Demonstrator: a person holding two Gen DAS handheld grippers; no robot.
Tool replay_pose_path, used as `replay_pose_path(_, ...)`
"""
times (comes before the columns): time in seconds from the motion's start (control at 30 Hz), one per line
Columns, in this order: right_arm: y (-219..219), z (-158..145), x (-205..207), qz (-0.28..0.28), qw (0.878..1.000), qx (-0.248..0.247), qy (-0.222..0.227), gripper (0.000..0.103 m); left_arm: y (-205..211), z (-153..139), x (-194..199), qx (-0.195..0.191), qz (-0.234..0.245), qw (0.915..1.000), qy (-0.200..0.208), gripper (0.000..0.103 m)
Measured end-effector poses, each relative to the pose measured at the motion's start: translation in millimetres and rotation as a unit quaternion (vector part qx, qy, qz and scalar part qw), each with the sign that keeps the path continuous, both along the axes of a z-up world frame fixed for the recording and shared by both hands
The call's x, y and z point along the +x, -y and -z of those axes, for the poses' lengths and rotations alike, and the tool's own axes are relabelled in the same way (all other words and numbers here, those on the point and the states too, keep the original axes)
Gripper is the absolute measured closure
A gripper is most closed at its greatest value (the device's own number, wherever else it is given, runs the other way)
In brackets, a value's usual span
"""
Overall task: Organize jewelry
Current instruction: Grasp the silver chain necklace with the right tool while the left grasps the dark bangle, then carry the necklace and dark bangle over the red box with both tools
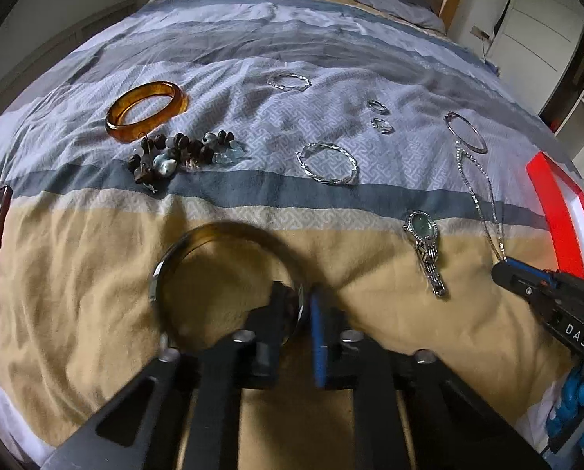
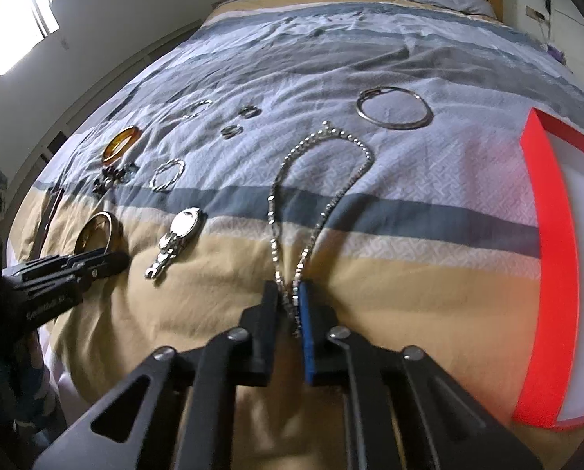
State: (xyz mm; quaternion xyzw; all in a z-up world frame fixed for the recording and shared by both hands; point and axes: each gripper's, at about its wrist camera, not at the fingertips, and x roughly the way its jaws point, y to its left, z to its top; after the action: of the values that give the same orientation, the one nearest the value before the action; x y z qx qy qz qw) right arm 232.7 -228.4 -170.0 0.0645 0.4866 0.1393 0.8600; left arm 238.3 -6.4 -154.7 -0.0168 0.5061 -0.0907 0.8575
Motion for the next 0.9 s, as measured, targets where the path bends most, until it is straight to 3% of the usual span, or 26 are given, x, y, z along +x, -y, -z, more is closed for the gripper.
replay_pose_path(0.37, -3.8, -26.9, -40.3, -0.004, 0.999, 0.046, 0.017, 0.099, -7.6, -30.8, -28.2, -0.018, -0.014, 0.9993, 0.028, 0.095)
replay_pose_path(0.9, 1.3, -142.6, -126.2, 0.014, 0.990, 0.049, 0.130, 0.099, -5.0, -127.1, -107.3, -0.042, -0.002, 0.9925, 0.115, 0.095)
